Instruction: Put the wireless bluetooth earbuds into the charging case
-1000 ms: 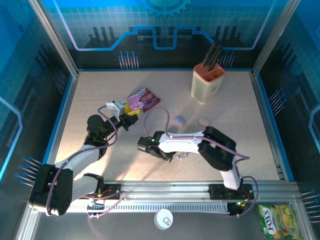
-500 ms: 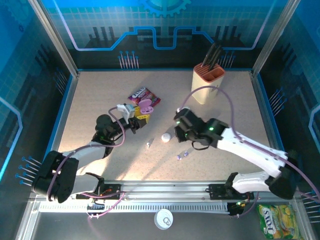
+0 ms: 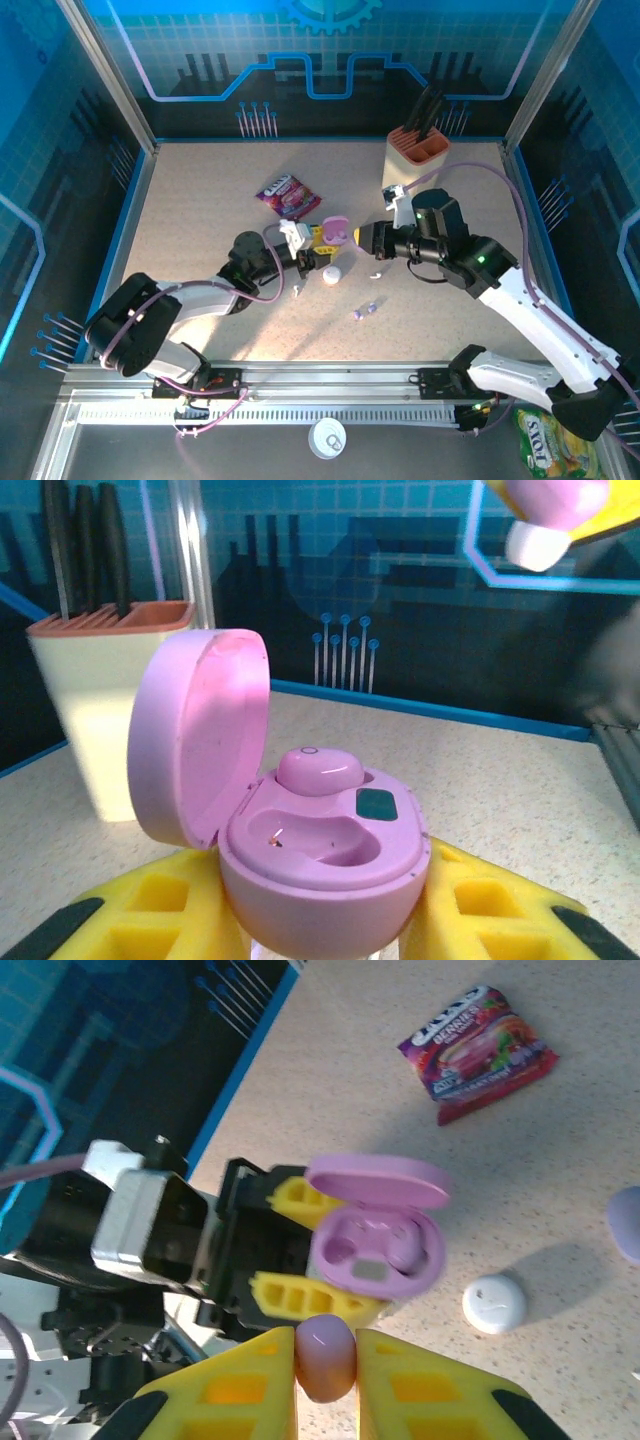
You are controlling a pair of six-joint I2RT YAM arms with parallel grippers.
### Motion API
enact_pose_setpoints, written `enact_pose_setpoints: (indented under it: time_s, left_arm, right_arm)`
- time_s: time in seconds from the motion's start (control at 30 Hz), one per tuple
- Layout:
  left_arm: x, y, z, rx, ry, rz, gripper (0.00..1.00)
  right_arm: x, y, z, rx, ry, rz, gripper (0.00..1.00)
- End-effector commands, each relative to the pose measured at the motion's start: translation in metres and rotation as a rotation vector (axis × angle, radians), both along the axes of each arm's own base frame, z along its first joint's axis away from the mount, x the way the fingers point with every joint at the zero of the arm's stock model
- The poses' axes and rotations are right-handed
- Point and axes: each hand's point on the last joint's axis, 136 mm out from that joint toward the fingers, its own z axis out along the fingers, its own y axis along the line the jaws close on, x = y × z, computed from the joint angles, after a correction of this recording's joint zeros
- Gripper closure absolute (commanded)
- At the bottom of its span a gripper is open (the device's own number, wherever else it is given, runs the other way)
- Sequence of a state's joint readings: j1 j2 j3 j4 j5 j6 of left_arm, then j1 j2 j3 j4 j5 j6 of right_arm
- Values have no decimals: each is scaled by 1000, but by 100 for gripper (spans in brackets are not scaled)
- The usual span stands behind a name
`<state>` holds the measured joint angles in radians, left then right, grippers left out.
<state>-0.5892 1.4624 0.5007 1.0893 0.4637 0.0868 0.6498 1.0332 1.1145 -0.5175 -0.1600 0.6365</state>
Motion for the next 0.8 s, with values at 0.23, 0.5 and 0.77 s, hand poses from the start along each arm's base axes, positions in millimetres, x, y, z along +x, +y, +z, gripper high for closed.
enact_pose_setpoints:
  time_s: [0.23, 0.5, 0.77]
  left_arm:
    - [-1, -32, 28, 15, -142, -37, 65]
    - [-1, -35, 37, -6, -147, -42, 65]
    - [2, -32, 40, -30, -137, -16, 66]
  right_arm:
    - [10, 15, 5, 59, -10, 37, 82]
    - [19, 19, -11, 27, 16, 28, 82]
    - [25, 20, -28, 19, 66, 12, 82]
